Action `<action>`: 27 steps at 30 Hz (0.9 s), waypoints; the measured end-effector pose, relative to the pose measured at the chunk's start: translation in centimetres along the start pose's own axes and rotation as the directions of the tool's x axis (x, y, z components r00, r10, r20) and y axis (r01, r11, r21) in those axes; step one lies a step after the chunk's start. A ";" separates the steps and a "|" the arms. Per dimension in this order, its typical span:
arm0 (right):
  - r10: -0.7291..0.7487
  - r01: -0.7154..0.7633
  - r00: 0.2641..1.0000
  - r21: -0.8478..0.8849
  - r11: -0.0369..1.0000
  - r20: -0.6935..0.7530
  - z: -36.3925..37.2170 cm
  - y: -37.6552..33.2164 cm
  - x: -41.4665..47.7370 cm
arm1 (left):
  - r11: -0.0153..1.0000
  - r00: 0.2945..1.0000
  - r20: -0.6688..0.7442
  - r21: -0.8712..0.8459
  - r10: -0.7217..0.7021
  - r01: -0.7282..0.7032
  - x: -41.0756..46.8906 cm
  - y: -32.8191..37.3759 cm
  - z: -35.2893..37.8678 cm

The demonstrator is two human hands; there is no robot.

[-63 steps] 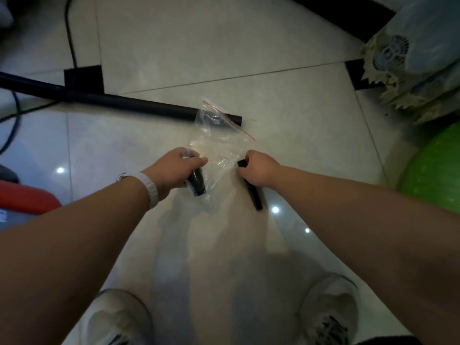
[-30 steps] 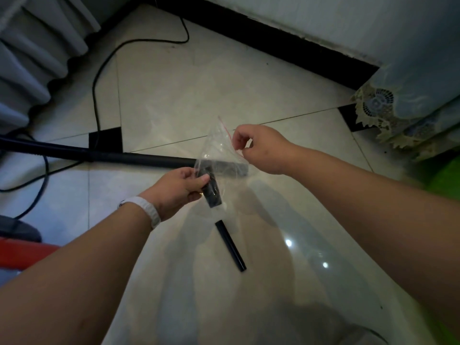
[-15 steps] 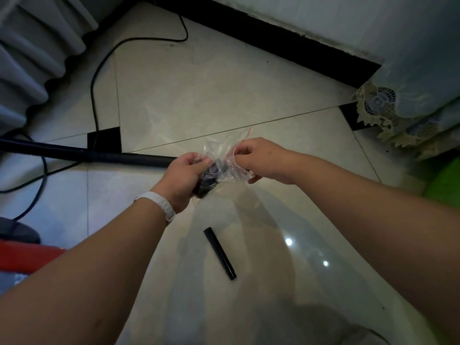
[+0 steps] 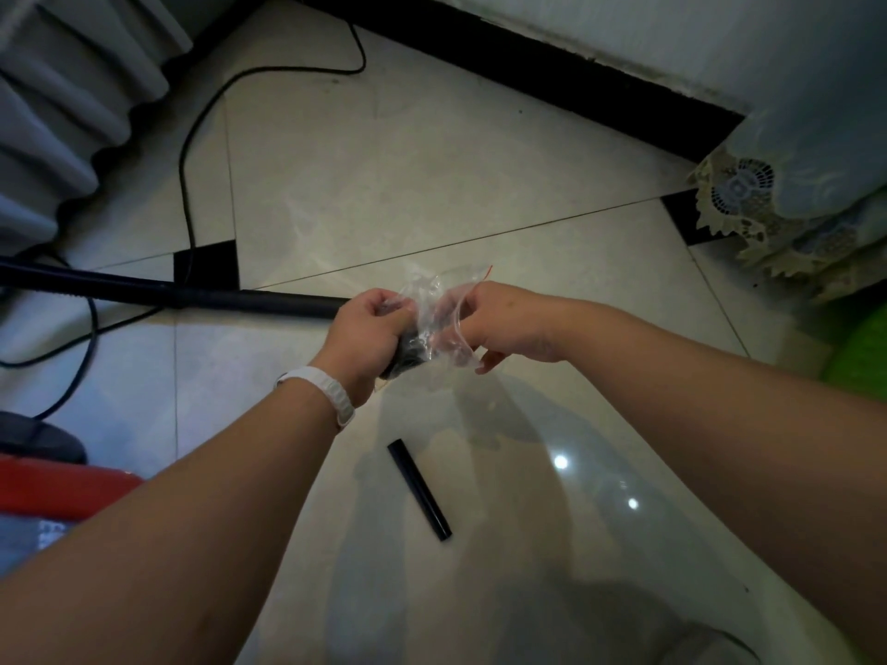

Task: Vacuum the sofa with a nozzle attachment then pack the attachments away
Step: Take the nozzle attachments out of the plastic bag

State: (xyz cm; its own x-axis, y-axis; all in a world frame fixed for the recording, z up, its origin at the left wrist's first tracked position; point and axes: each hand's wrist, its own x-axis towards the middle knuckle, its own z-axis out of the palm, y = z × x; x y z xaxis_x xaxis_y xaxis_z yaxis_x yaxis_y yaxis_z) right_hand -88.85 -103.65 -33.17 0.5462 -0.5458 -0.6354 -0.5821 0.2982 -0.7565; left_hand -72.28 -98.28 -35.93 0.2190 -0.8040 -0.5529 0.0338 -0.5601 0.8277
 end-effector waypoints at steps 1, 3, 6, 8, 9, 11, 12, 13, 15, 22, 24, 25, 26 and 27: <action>0.006 -0.006 1.000 -0.003 1.000 0.009 0.0 0.1 0.0 | 1.000 1.000 0.000 -0.008 0.003 -0.003 0.0 -0.1 -0.1; 0.014 -0.013 1.000 -0.027 1.000 0.023 -0.3 0.1 -0.1 | 1.000 1.000 0.003 -0.002 0.022 -0.022 0.1 -0.1 -0.1; 0.018 -0.017 1.000 -0.073 0.997 0.005 -1.8 -0.3 -0.7 | 0.999 0.999 0.011 -0.011 0.041 -0.041 0.3 0.1 -0.3; 0.011 -0.014 1.000 -0.118 0.993 -0.024 -3.4 -0.7 -1.3 | 0.999 0.999 0.019 -0.039 0.031 -0.030 0.4 0.4 -0.2; 0.010 -0.016 0.999 -0.148 0.989 -0.039 -4.2 -0.8 -1.5 | 0.998 0.999 0.020 -0.049 0.032 -0.031 0.4 0.5 -0.2; -0.001 -0.012 0.998 -0.202 0.979 -0.064 -5.2 -0.9 -1.9 | 0.998 0.999 0.015 -0.058 0.037 -0.036 0.6 0.9 0.2; -0.011 -0.006 0.997 -0.218 0.976 -0.078 -5.7 -1.0 -2.1 | 0.997 0.999 0.012 -0.064 0.040 -0.040 0.6 1.2 0.4; -0.018 -0.005 0.995 -0.235 0.972 -0.096 -6.0 -1.0 -2.3 | 0.996 0.999 0.007 -0.075 0.043 -0.043 0.7 1.3 0.6; -0.024 -0.016 0.992 -0.316 0.949 -0.124 -6.4 -0.9 -2.6 | 0.996 0.999 0.010 -0.084 0.043 -0.042 0.9 1.5 0.8; -0.031 -0.024 0.994 -0.478 0.878 -0.107 -5.0 0.8 -2.6 | 0.990 0.995 0.093 -0.141 0.022 -0.009 0.5 1.6 1.8; -0.054 -0.013 0.990 -0.469 0.883 -0.129 -4.7 1.0 -2.6 | 0.990 0.996 0.082 -0.139 0.024 -0.012 0.4 1.5 1.9; -0.069 -0.009 0.985 -0.447 0.894 -0.158 -4.8 1.0 -2.6 | 0.990 0.998 0.060 -0.140 0.025 -0.017 0.5 1.5 1.8; -0.084 -0.004 0.977 -0.417 0.909 -0.194 -5.0 1.0 -2.7 | 0.989 0.999 0.027 -0.144 0.025 -0.021 0.6 1.5 1.6; -0.097 0.002 0.969 -0.387 0.922 -0.226 -5.2 0.8 -2.8 | 0.987 1.000 -0.010 -0.157 0.022 -0.023 0.8 1.4 1.4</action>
State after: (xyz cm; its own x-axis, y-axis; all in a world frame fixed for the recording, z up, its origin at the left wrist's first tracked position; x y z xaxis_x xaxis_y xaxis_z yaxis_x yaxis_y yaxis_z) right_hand -94.01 -105.95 -31.16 0.4497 -0.7349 -0.5077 -0.7686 -0.0289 -0.6391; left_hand -73.40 -99.97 -35.29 0.2291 -0.8141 -0.5335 0.1816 -0.5028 0.8451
